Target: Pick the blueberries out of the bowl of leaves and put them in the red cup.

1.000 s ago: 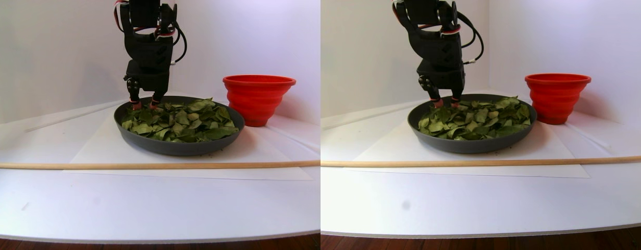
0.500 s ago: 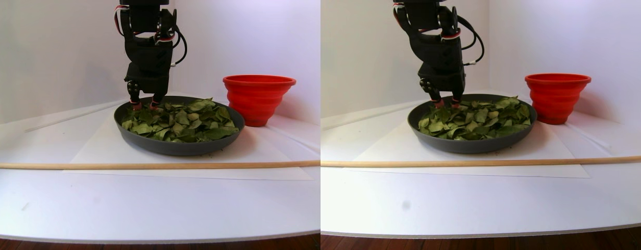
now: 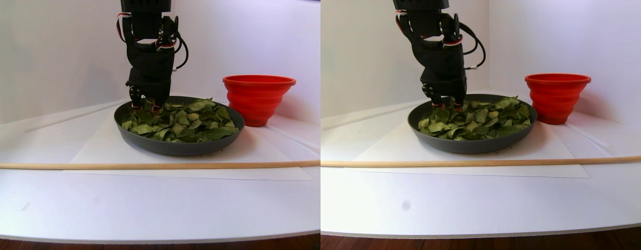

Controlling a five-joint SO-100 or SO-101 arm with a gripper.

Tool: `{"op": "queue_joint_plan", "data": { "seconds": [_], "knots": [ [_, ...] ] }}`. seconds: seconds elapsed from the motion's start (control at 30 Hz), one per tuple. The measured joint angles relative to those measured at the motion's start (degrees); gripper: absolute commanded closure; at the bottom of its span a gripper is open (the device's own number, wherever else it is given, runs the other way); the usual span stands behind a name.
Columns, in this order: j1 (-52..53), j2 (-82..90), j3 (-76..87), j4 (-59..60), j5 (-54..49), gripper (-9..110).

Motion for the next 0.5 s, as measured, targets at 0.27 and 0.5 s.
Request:
{"op": "queue_joint_plan", "data": {
  "seconds": [0.27,0.5],
  "knots": [
    [0.4,-0.6,-0.4,-0.4,0.0,86],
    [0.4,-1.1,-0.8,-0.9,-0.7,88]
  ]
}}
